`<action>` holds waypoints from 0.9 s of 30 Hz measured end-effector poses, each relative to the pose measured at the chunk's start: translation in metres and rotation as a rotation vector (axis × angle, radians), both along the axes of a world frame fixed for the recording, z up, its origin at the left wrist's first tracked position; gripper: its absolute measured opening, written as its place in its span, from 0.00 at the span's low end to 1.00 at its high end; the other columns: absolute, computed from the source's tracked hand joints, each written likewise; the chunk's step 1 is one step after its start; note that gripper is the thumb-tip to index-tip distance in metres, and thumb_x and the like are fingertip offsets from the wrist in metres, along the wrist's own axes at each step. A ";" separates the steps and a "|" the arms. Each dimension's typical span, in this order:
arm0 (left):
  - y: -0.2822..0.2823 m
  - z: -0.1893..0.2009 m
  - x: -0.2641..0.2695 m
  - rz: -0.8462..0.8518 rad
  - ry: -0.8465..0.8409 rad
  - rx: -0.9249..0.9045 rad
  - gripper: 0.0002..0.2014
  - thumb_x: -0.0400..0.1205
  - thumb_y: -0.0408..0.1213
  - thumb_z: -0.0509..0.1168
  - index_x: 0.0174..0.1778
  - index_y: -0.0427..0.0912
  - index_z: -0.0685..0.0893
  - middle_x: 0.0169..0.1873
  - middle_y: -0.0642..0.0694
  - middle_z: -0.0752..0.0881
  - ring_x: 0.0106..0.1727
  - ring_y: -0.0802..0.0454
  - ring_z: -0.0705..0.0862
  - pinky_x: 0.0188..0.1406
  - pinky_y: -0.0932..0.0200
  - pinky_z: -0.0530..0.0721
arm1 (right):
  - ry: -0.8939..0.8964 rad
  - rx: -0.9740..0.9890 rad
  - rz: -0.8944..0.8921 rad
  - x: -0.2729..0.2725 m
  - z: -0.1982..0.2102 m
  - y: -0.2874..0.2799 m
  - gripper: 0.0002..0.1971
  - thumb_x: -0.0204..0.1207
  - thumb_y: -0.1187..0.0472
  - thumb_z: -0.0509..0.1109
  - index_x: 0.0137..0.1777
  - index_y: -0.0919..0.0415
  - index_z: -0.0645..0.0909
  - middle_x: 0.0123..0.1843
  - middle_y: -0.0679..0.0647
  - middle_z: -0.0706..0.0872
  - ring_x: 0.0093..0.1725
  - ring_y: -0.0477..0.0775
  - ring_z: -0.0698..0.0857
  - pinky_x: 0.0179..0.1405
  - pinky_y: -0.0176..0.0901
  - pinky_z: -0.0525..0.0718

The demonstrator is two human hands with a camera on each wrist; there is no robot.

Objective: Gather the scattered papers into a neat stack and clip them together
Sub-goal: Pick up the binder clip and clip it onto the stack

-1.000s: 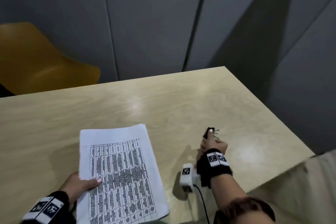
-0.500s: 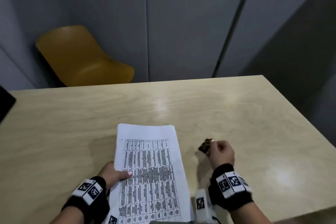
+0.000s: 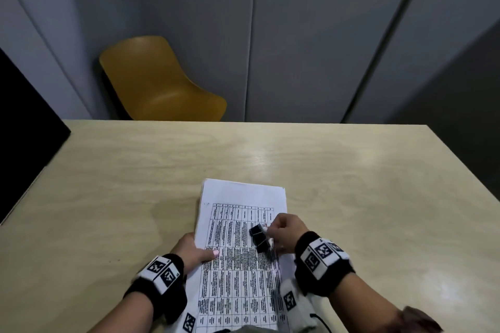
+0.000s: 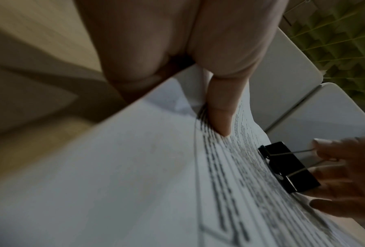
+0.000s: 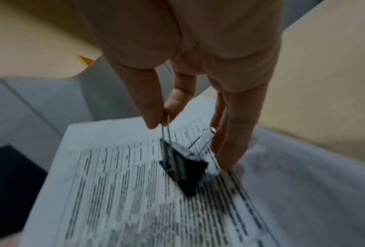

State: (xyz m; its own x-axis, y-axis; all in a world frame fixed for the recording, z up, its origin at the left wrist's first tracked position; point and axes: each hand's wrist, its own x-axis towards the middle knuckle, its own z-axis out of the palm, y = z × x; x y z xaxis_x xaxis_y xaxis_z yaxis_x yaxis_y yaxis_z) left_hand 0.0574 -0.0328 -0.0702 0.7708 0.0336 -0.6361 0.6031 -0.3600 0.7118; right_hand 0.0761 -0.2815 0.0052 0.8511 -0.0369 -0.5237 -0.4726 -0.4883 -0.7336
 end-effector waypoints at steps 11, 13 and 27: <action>-0.023 0.049 -0.016 0.014 -0.023 -0.016 0.19 0.70 0.32 0.74 0.56 0.42 0.78 0.50 0.45 0.85 0.56 0.44 0.83 0.66 0.45 0.76 | -0.300 -0.131 0.239 0.024 0.051 -0.021 0.25 0.67 0.61 0.78 0.63 0.64 0.75 0.56 0.60 0.86 0.56 0.57 0.86 0.63 0.52 0.82; -0.025 0.053 -0.017 0.003 -0.067 -0.013 0.15 0.71 0.32 0.74 0.50 0.46 0.79 0.48 0.46 0.87 0.52 0.46 0.84 0.65 0.45 0.78 | -0.409 -0.204 0.294 0.034 0.074 -0.022 0.19 0.69 0.62 0.76 0.59 0.64 0.79 0.55 0.60 0.89 0.54 0.56 0.87 0.61 0.50 0.84; -0.035 0.076 -0.017 -0.073 -0.275 -0.024 0.08 0.74 0.35 0.71 0.41 0.47 0.77 0.35 0.42 0.80 0.34 0.47 0.76 0.37 0.55 0.80 | -0.550 -0.443 0.730 0.066 0.139 -0.018 0.13 0.70 0.63 0.75 0.54 0.62 0.84 0.51 0.56 0.91 0.52 0.52 0.88 0.53 0.34 0.80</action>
State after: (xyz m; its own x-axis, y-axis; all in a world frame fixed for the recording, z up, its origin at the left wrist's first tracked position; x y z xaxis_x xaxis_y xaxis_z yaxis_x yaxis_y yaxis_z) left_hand 0.0409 -0.0674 0.0056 0.9145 -0.0409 -0.4026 0.3591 -0.3767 0.8539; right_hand 0.1421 -0.2995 0.1445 0.8622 0.4926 -0.1180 0.3986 -0.8035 -0.4422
